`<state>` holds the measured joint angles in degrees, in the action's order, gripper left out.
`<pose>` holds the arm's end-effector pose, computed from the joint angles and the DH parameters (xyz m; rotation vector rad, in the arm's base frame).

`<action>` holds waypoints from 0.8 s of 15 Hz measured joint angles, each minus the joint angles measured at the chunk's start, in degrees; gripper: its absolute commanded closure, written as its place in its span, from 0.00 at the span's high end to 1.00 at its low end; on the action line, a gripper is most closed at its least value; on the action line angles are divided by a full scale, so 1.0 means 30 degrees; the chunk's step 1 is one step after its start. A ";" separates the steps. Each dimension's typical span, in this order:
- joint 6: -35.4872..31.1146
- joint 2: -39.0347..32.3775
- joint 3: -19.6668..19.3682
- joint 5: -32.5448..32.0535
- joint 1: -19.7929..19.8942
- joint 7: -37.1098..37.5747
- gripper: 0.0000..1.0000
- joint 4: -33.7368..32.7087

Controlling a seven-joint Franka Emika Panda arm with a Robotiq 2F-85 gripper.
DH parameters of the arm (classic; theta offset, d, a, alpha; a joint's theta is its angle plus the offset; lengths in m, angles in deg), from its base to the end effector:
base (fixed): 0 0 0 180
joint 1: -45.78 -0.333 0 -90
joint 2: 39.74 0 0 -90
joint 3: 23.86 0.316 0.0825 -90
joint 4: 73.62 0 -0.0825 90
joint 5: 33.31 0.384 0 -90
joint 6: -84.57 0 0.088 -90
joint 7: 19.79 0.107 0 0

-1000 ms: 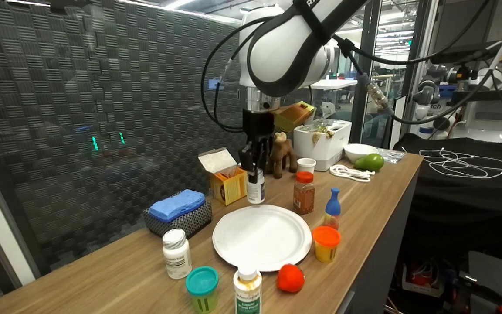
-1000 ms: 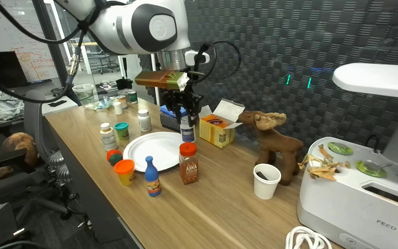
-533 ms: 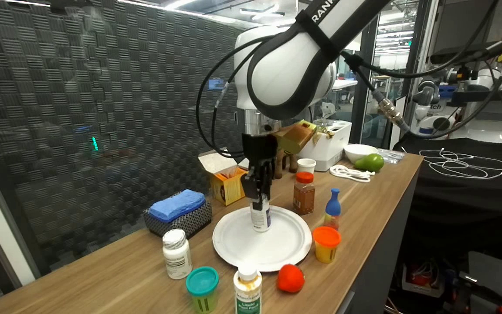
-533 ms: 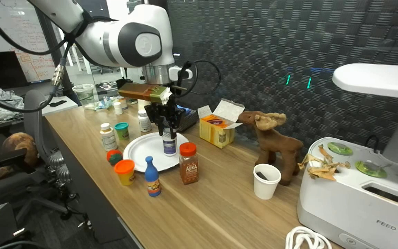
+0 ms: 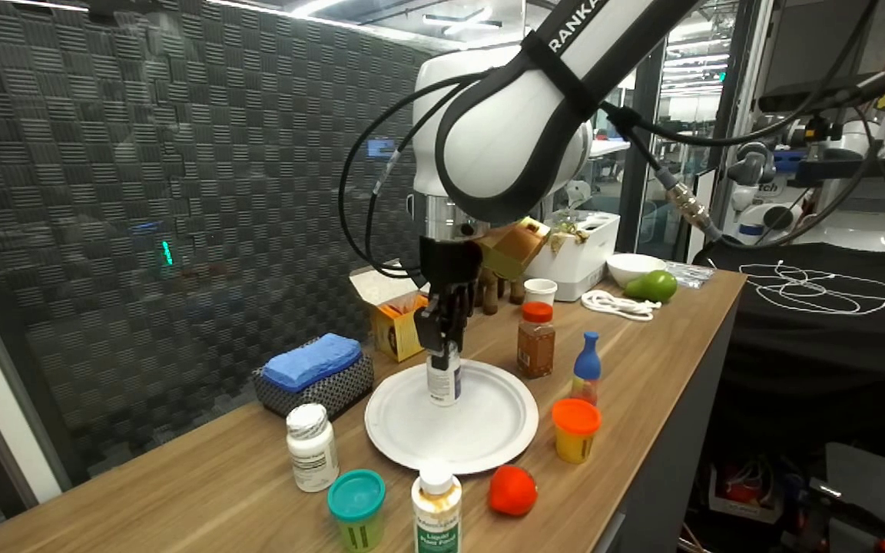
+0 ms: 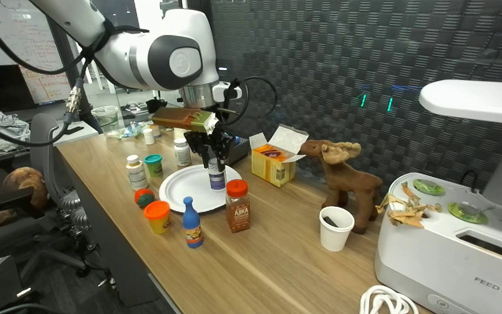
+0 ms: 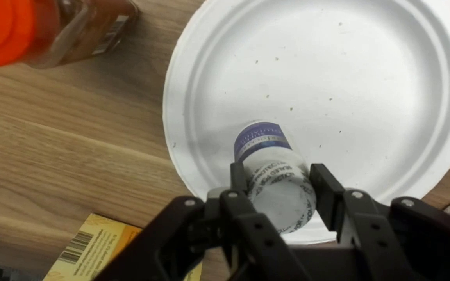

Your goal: Put the bottles on the tray

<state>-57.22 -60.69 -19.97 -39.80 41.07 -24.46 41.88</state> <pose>0.6053 0.0904 0.2793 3.0537 0.4798 0.1492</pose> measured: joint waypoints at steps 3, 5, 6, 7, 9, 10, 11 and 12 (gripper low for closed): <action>-0.0857 0.0001 0.0085 0.0000 0.0000 -0.0002 0.20 0.0246; -0.1272 0.0001 0.0112 0.0000 0.0000 -0.0003 0.20 0.0350; -0.1475 -0.0001 0.0112 0.0000 0.0000 -0.0003 0.20 0.0393; -0.1646 -0.0009 0.0110 0.0000 0.0001 -0.0003 0.52 0.0417; -0.1684 -0.0020 0.0099 0.0000 0.0001 -0.0002 0.78 0.0416; -0.1666 -0.0025 0.0090 0.0000 0.0001 -0.0003 0.85 0.0416; -0.1649 -0.0025 0.0072 0.0000 0.0001 -0.0003 0.94 0.0416; -0.1640 -0.0015 0.0046 -0.0001 0.0003 -0.0003 0.99 0.0414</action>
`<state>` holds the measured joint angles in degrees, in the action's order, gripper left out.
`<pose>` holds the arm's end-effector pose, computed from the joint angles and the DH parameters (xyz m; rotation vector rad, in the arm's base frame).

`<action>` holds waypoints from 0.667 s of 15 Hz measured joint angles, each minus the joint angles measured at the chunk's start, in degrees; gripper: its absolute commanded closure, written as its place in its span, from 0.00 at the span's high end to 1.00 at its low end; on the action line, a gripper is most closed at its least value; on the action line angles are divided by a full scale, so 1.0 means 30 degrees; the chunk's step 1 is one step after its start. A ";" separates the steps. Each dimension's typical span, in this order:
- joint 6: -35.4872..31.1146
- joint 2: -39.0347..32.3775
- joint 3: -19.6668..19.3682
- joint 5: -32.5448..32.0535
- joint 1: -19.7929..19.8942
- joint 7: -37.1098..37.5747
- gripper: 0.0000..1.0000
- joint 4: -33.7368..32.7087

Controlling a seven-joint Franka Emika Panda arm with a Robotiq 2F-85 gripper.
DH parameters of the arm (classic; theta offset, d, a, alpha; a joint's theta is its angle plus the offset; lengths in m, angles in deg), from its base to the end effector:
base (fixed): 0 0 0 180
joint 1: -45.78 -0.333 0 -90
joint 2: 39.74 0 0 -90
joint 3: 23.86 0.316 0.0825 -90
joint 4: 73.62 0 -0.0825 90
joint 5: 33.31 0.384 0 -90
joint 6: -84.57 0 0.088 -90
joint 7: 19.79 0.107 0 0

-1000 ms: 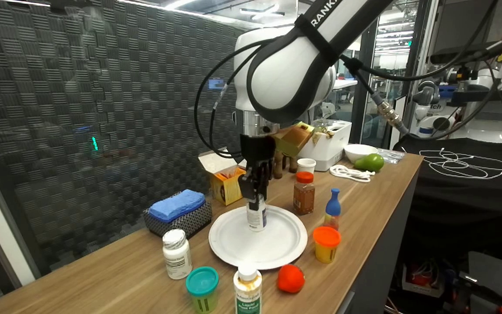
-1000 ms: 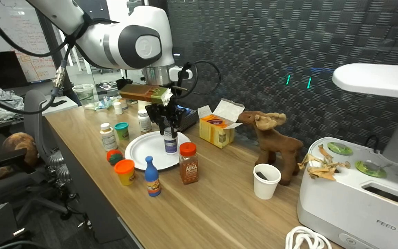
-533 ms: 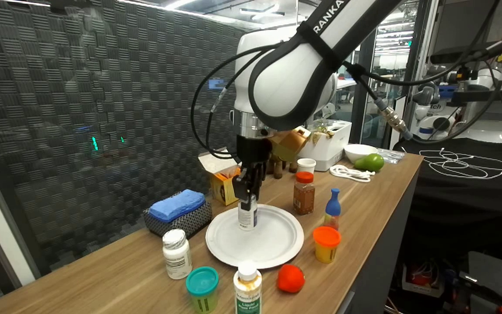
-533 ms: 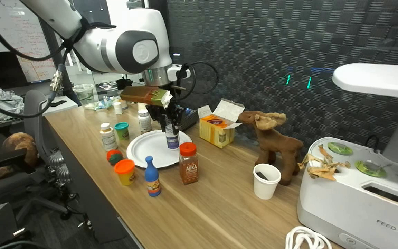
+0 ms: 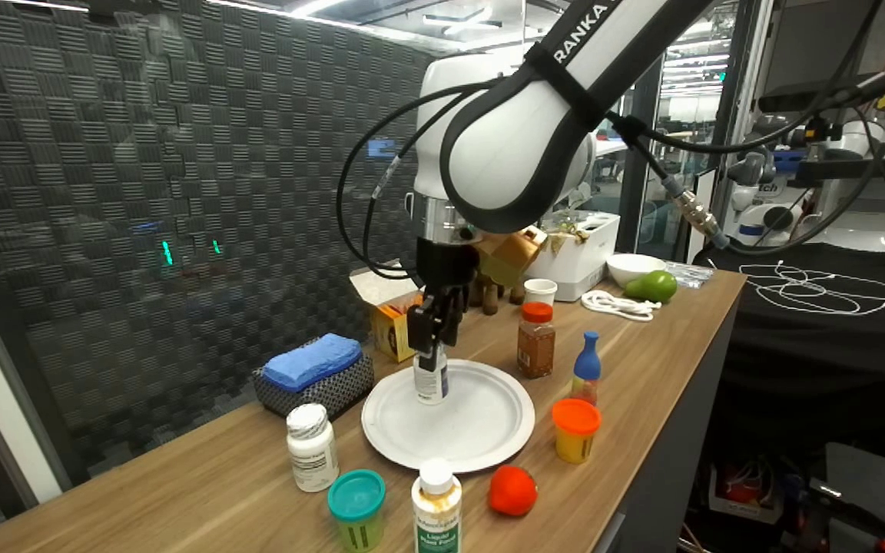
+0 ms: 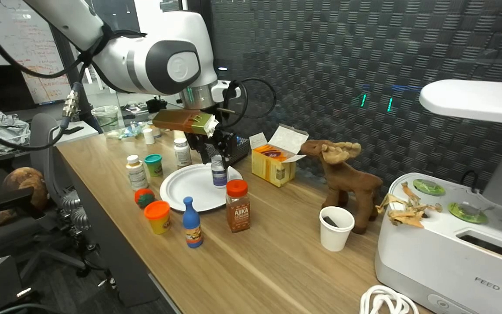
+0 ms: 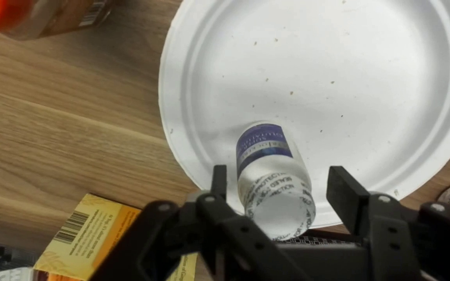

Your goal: Put the bottles on the tray

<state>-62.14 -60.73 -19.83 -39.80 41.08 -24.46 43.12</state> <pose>0.6060 0.0933 0.2784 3.0539 0.4881 0.2477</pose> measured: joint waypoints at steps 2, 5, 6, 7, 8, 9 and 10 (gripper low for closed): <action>0.0024 0.0122 -0.0053 0.0000 0.0059 0.0001 1.00 -0.0002; 0.0098 0.0828 -0.0484 -0.0001 0.0153 0.0136 1.00 0.0136; 0.0151 0.1246 -0.0766 -0.0035 0.0189 0.0348 1.00 0.0326; 0.0267 0.1690 -0.1061 -0.0045 0.0233 0.0583 1.00 0.0561; 0.0433 0.2186 -0.1385 -0.0121 0.0301 0.0873 0.99 0.0851; 0.0559 0.2662 -0.1737 -0.0358 0.0375 0.1323 1.00 0.1166; 0.0733 0.3124 -0.2089 -0.0626 0.0470 0.1858 1.00 0.1513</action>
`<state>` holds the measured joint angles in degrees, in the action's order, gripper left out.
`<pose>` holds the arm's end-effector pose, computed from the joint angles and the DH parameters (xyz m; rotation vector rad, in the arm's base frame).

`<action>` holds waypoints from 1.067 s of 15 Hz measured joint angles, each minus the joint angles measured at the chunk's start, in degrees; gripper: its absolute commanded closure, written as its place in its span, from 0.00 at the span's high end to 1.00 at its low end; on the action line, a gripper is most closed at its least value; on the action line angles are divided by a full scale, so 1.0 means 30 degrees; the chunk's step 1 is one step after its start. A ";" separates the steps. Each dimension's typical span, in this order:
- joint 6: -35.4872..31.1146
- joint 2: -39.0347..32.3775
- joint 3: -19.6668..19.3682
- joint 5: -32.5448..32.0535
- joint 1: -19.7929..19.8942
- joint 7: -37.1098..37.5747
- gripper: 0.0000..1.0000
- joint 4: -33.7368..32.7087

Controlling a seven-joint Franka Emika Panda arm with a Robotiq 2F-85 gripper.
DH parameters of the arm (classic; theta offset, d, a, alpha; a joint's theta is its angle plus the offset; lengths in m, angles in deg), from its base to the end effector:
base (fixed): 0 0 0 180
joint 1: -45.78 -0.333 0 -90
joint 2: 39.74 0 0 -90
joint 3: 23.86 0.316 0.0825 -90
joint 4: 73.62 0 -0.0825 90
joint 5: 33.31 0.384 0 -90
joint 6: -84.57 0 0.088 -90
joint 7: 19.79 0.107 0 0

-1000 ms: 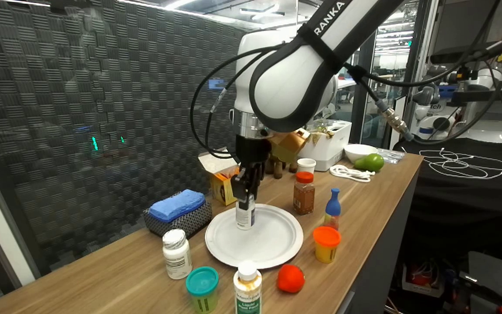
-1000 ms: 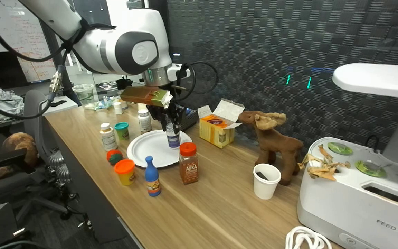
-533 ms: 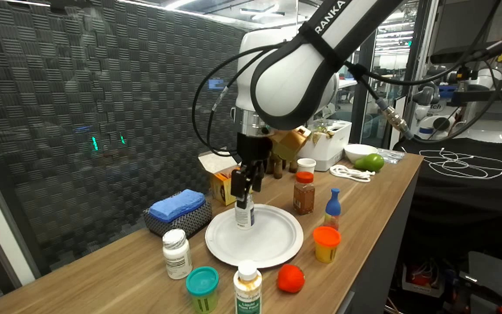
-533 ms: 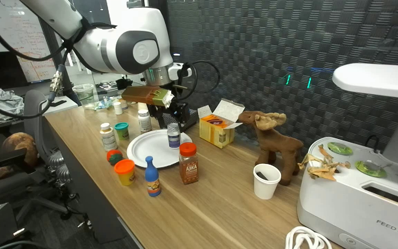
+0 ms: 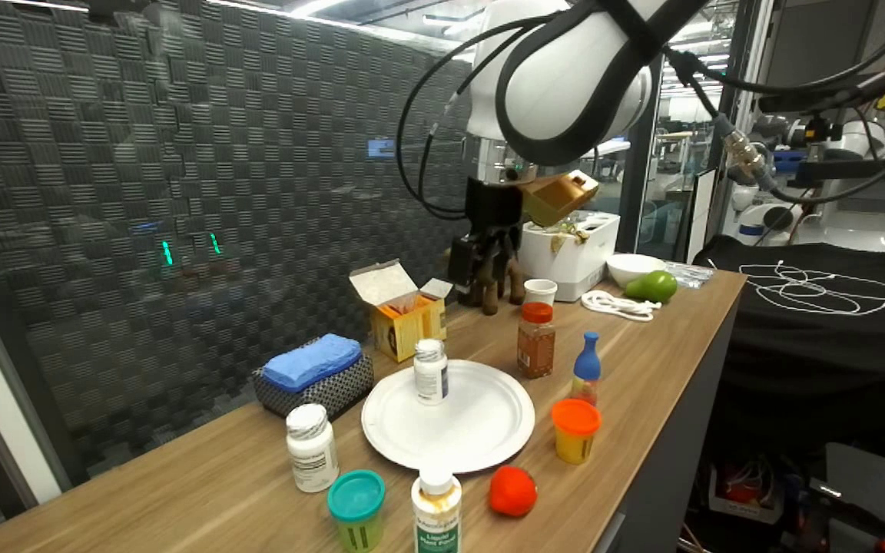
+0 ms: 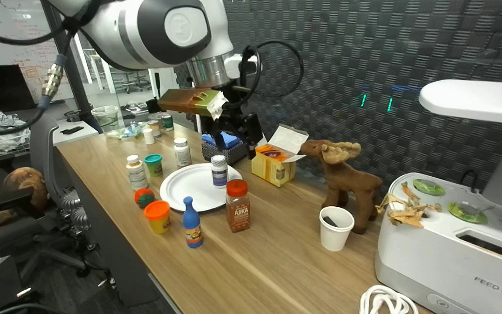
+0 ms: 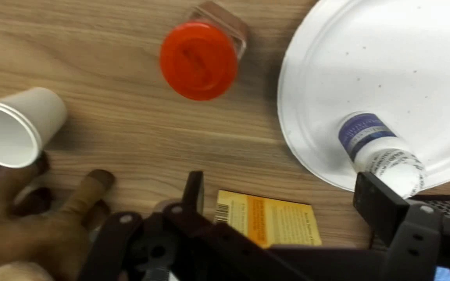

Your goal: Put the bottles on the tray

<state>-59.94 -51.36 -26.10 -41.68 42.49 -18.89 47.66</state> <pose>0.5894 0.0127 0.3378 3.0202 0.1733 0.3094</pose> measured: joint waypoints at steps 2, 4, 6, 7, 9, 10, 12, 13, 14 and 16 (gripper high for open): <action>0.0537 0.0789 -0.0577 -0.0607 0.0265 0.1144 1.00 0.0675; 0.1265 0.1387 -0.0937 -0.1199 0.0528 0.2390 1.00 0.1293; 0.1966 0.1765 -0.1070 -0.1681 0.0746 0.3565 1.00 0.1807; 0.2239 0.1858 -0.1071 -0.1726 0.0828 0.3972 1.00 0.1999; 0.2467 0.1892 -0.1071 -0.1730 0.0892 0.4512 1.00 0.2270; 0.2473 0.1880 -0.1065 -0.1730 0.0892 0.4654 1.00 0.2340; 0.2470 0.1827 -0.1000 -0.1507 0.0892 0.4694 1.00 0.2354; 0.2461 0.1792 -0.0946 -0.1316 0.0892 0.4693 1.00 0.2344; 0.2450 0.1740 -0.0882 -0.1112 0.0892 0.4689 1.00 0.2315; 0.2390 0.1585 -0.0759 -0.0608 0.0892 0.4637 1.00 0.2246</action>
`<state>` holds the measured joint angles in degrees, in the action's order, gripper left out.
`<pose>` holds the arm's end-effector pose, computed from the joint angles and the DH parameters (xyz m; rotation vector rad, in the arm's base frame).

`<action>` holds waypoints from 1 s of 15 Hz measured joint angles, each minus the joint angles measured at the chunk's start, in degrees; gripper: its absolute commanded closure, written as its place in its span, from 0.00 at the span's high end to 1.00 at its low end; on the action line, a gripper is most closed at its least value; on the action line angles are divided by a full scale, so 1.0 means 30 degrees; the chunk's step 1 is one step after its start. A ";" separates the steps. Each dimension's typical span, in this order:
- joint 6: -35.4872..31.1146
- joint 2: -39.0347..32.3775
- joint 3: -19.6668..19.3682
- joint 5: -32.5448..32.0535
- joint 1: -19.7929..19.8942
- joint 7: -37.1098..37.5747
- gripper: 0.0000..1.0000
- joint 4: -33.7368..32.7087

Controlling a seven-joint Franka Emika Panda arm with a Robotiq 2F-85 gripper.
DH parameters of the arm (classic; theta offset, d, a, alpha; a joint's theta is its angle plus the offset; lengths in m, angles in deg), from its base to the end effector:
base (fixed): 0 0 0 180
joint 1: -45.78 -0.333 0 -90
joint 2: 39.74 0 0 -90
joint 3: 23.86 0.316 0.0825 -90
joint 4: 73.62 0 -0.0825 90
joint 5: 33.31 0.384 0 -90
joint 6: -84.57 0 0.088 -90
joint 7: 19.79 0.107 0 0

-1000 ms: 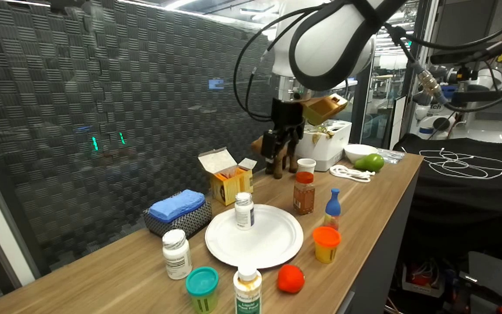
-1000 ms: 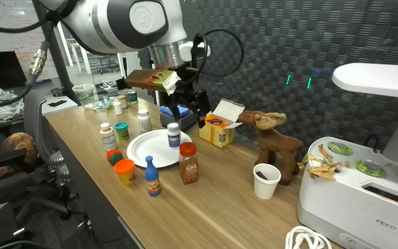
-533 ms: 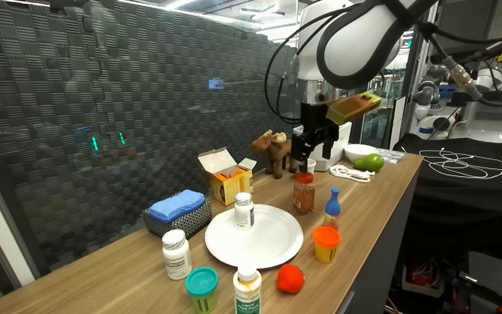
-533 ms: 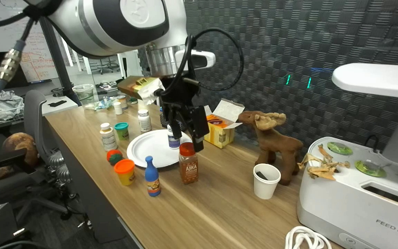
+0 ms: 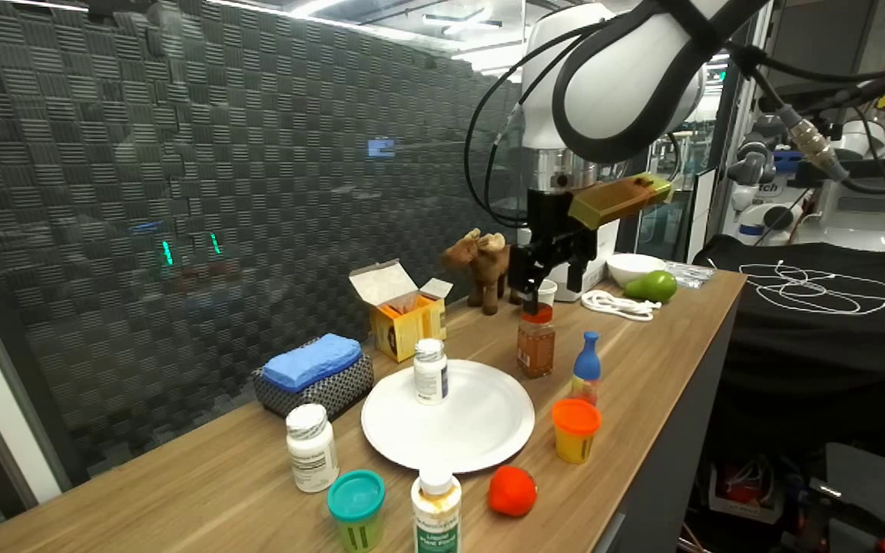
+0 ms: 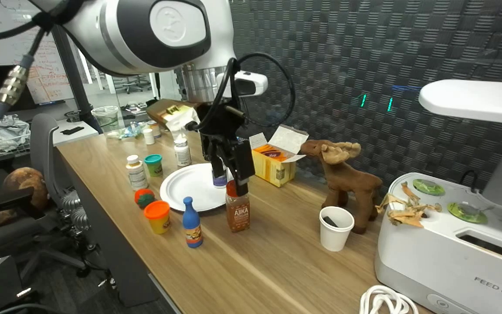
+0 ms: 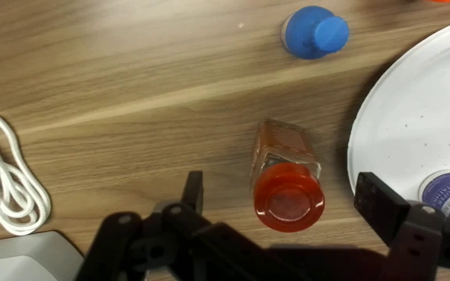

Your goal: Put the bottles on the tray

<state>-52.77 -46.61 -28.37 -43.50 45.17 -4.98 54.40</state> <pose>0.5412 -0.0381 0.3215 2.9978 -0.2968 0.0827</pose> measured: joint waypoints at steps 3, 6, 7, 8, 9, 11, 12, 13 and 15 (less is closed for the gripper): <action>-0.0141 -0.0405 0.0084 0.0808 0.0000 -0.0163 1.00 -0.0096; -0.0620 -0.0920 0.0084 0.1175 0.0016 -0.0295 1.00 -0.0259; -0.0929 -0.1069 0.0080 0.1193 0.0033 -0.0295 0.95 -0.0323; -0.1327 -0.1212 0.0063 0.1194 0.0055 -0.0292 0.73 -0.0378; -0.1720 -0.1320 0.0046 0.1199 0.0084 -0.0291 0.71 -0.0411; -0.2225 -0.1462 0.0024 0.1225 0.0151 -0.0288 0.62 -0.0469; -0.2354 -0.1490 0.0014 0.1232 0.0176 -0.0279 0.54 -0.0480; -0.2376 -0.1501 0.0008 0.1256 0.0195 -0.0258 0.45 -0.0482; -0.2373 -0.1503 -0.0010 0.1262 0.0211 -0.0112 0.31 -0.0479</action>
<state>-59.89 -51.12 -28.40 -39.71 45.80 -5.31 52.96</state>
